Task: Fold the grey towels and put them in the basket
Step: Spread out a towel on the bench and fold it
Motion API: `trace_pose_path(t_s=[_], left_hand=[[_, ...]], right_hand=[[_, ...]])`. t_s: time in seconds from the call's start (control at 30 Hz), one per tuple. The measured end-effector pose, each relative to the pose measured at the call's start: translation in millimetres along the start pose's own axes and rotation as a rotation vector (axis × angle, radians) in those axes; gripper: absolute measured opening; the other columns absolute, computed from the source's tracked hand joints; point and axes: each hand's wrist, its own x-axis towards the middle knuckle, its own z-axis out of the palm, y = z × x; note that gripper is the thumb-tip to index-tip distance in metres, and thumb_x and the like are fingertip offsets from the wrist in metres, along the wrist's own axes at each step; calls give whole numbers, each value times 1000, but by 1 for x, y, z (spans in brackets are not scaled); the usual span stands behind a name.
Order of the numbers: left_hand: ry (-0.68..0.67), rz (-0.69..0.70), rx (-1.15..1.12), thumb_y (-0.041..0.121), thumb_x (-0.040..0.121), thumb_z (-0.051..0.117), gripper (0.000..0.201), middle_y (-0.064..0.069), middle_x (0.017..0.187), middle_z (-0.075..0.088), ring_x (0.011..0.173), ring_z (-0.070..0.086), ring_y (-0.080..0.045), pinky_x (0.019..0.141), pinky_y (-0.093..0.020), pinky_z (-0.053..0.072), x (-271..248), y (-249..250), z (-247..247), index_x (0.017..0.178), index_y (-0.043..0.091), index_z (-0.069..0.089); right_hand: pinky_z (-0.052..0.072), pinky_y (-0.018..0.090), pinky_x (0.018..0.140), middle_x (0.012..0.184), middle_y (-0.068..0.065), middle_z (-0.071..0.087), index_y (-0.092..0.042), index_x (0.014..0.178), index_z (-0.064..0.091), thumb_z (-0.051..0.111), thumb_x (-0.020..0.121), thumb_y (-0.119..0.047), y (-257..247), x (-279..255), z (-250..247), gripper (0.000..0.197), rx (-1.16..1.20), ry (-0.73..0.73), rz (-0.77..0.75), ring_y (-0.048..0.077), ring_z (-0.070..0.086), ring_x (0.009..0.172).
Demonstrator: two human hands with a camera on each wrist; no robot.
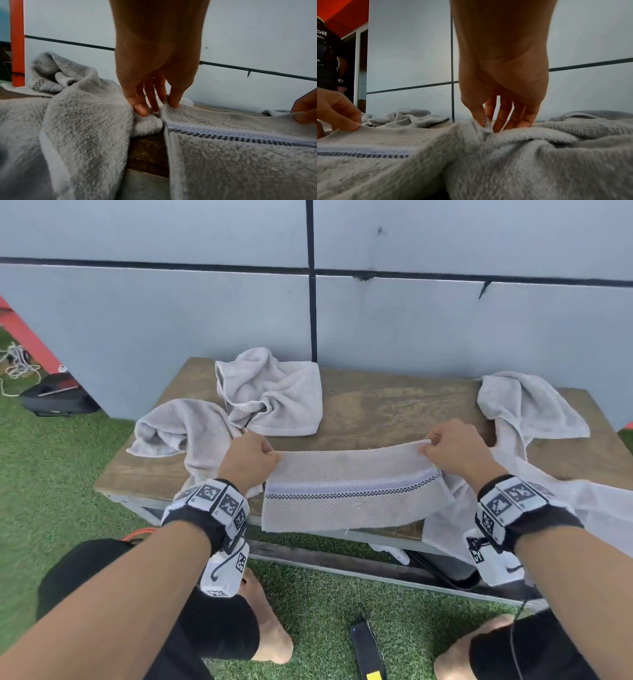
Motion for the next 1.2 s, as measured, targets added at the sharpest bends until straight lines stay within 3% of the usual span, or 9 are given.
trace_pose_path(t_s=[0.13,0.2,0.37,0.5,0.67,0.8,0.93,1.07,1.2], left_hand=[[-20,25,-17,30,86,72,13,4,85,68,85,63,-16,75,-33,51,2,-6,2,82,17,69],[-39,31,-36,28,85,73,11,3,89,69,85,63,-15,78,-35,53,3,-6,0,85,18,70],[-77,50,37,24,94,62,23,-11,81,72,80,68,-26,73,-40,57,2,2,-3,86,4,71],[-41,49,-7,25,97,59,16,0,76,65,66,59,-14,52,-27,41,4,-1,-2,86,13,63],[-44,55,-33,27,95,61,15,1,80,64,73,61,-16,56,-25,42,9,-6,4,86,16,62],[-31,50,-26,29,94,64,13,2,82,64,78,62,-16,67,-33,51,12,-9,10,86,19,61],[-89,86,-22,30,90,70,12,4,89,63,84,60,-14,77,-32,50,13,-12,8,94,20,63],[-136,118,52,30,87,75,12,6,87,63,87,62,-16,74,-28,46,14,-12,-3,89,21,66],[-57,158,19,27,85,76,12,5,88,64,85,63,-17,76,-31,52,12,1,-28,89,19,69]], right_hand=[[50,35,74,93,6,69,-19,87,69,70,87,-30,0,3,9,11,-53,-44,10,24,61,80],[54,39,86,103,3,67,-24,102,68,72,88,-34,2,3,12,17,-45,-57,25,28,63,97],[54,39,84,100,4,68,-29,86,64,69,90,-33,2,4,9,8,-47,-40,10,26,62,93],[52,37,81,102,6,66,-29,80,59,66,89,-33,3,7,6,12,-28,-56,31,26,61,92],[48,35,75,97,7,63,-26,83,59,63,91,-29,-3,7,11,10,-74,-38,28,26,60,89],[51,38,79,102,8,62,-24,89,62,65,92,-29,-7,6,13,7,-76,-17,48,28,60,90],[53,41,84,105,9,60,-21,103,66,65,95,-27,-8,3,11,10,-96,-36,31,28,59,90],[52,37,74,92,3,60,-19,91,64,64,95,-24,-11,-2,7,6,-127,-65,6,24,62,83],[43,33,59,78,0,58,-22,73,52,57,94,-19,-10,-2,-8,21,-116,12,-92,21,55,73]])
